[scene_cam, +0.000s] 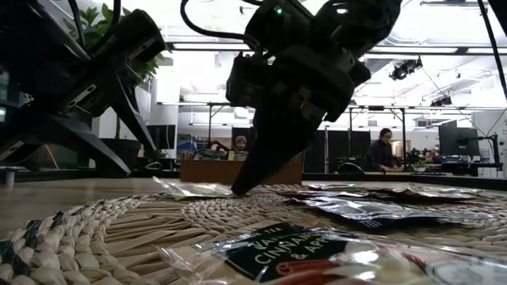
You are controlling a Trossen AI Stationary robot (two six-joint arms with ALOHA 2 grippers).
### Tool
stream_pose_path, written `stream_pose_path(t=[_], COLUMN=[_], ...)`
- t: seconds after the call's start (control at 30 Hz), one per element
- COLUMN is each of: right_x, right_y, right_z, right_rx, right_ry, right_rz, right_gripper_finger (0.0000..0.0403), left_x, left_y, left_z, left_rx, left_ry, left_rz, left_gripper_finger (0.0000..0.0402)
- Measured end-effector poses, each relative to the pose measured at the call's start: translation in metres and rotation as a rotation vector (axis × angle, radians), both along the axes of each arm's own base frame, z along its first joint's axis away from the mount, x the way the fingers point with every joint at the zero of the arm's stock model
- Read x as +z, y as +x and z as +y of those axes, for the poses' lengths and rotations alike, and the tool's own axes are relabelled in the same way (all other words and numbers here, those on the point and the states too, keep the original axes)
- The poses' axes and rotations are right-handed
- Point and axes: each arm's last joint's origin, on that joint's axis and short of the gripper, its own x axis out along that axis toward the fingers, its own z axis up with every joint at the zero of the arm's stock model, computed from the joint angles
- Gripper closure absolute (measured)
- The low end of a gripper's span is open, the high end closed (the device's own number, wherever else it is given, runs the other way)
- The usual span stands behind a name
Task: Pick & Place Tea
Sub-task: Put the yellow tea bag in the middle section of the wooden organizer
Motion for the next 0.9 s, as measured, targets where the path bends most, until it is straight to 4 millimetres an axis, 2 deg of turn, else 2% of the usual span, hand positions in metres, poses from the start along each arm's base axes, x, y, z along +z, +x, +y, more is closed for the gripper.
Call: stream_pose_path(t=[0.23, 0.57, 0.9], right_x=[-0.003, -0.004, -0.004], right_y=[0.001, 0.002, 0.002], right_z=[-0.003, -0.008, -0.007], right_rx=[-0.015, -0.034, -0.043], right_ry=[0.009, 0.014, 0.022], right_rz=[0.009, 0.011, 0.015], right_gripper_finger=[0.0403, 0.0403, 0.0403], left_x=[-0.001, -0.019, -0.02], left_y=[0.002, 0.019, 0.022], left_z=[0.004, 0.019, 0.02], left_rx=[0.039, 0.067, 0.081], left_ry=[-0.025, -0.081, -0.078], left_rz=[0.001, 0.056, 0.037], left_gripper_finger=[0.0264, 0.0264, 0.0265])
